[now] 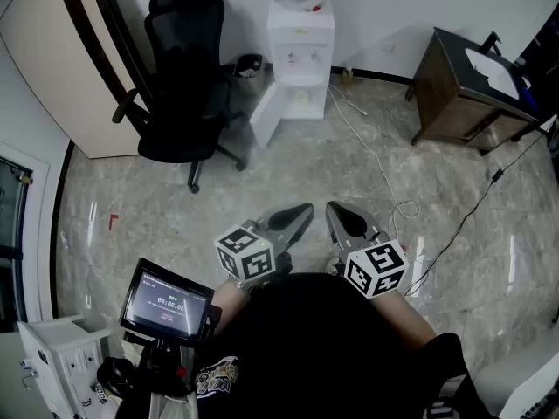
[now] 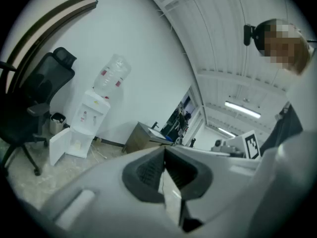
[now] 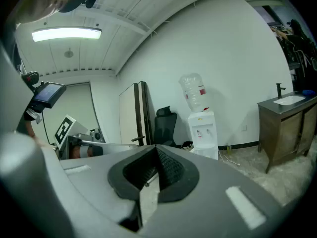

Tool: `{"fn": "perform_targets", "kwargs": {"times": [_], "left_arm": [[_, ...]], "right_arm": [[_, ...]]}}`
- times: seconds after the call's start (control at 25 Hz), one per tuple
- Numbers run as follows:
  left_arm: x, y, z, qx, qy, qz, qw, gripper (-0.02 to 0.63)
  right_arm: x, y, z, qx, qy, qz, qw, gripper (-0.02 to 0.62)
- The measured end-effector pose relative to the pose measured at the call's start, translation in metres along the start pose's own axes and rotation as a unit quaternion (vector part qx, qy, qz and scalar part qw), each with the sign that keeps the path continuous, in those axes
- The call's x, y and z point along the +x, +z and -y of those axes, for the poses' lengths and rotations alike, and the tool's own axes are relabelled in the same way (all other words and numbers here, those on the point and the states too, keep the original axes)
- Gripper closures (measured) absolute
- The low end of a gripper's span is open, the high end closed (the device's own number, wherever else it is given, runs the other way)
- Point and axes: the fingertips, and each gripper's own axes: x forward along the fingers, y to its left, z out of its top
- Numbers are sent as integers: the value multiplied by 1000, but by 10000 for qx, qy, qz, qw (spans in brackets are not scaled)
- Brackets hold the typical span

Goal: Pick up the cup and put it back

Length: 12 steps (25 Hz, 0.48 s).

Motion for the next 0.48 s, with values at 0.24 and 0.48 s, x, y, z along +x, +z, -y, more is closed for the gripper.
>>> {"fn": "perform_targets", "kwargs": {"times": [0.24,0.48], "left_arm": [[0,1,-1,-2,-3,0,10000,602],[1,1,0,21,19,-35,10000,603]], "right_arm": [[1,2,-2,-33,3,18,10000,589],[0,3,-1,16,27,52,10000,589]]}}
